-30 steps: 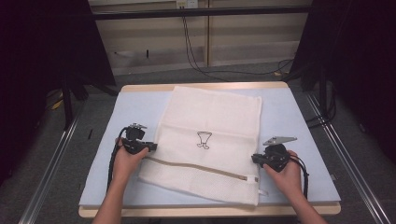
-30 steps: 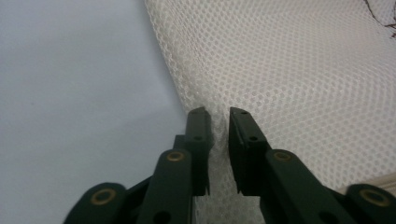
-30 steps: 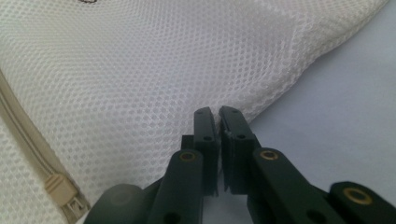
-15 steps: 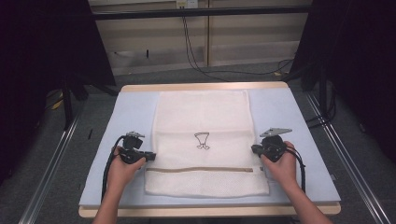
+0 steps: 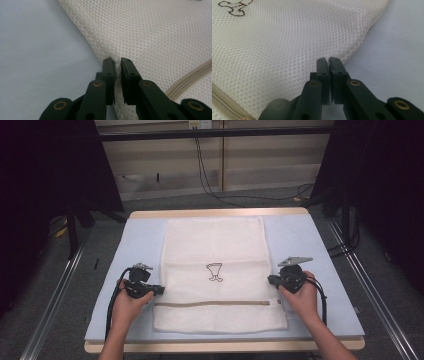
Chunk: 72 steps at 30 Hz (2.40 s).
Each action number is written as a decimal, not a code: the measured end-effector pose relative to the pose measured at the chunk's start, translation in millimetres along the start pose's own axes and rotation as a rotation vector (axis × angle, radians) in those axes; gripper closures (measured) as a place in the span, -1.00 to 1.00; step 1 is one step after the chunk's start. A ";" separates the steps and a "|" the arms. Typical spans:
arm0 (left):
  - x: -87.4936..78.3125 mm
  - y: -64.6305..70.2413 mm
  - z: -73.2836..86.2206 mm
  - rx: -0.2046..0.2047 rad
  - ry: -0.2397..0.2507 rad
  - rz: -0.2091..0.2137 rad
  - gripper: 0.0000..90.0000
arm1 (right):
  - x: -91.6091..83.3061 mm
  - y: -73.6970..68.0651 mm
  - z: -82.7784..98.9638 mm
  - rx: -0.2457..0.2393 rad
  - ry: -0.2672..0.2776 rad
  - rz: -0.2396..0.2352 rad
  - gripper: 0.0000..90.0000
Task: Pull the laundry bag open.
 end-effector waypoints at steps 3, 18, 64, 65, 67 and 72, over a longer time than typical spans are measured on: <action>-5.8 1.1 -3.7 -0.014 0.026 -0.002 0.69 | 0.9 -0.1 -0.4 -0.011 -0.002 -0.002 0.86; -1.8 31.9 -29.5 0.043 0.114 0.045 0.02 | -25.8 -9.6 7.7 -0.112 0.124 -0.058 0.88; 105.3 218.8 -54.1 -0.128 -0.067 0.471 0.58 | -48.8 -33.8 44.9 -0.201 0.078 -0.112 1.00; 107.3 219.5 -54.1 -0.132 -0.072 0.468 0.56 | -48.6 -34.3 45.0 -0.202 0.076 -0.111 1.00; 109.2 220.8 -54.1 -0.135 -0.073 0.462 0.56 | -48.6 -34.6 45.1 -0.202 0.072 -0.110 1.00; 116.7 225.0 -52.7 -0.166 -0.092 0.450 0.55 | -47.9 -33.6 45.9 -0.194 0.071 -0.115 1.00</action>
Point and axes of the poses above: each handheld gripper's, and its own axes: x roughly forward along the jaws, z roughly out of its underside, y roughly to its right, the point moved 3 cm from there along x, roughly forward along the jaws, and after that the axes turned 8 degrees about y, right-handed, at the moved point
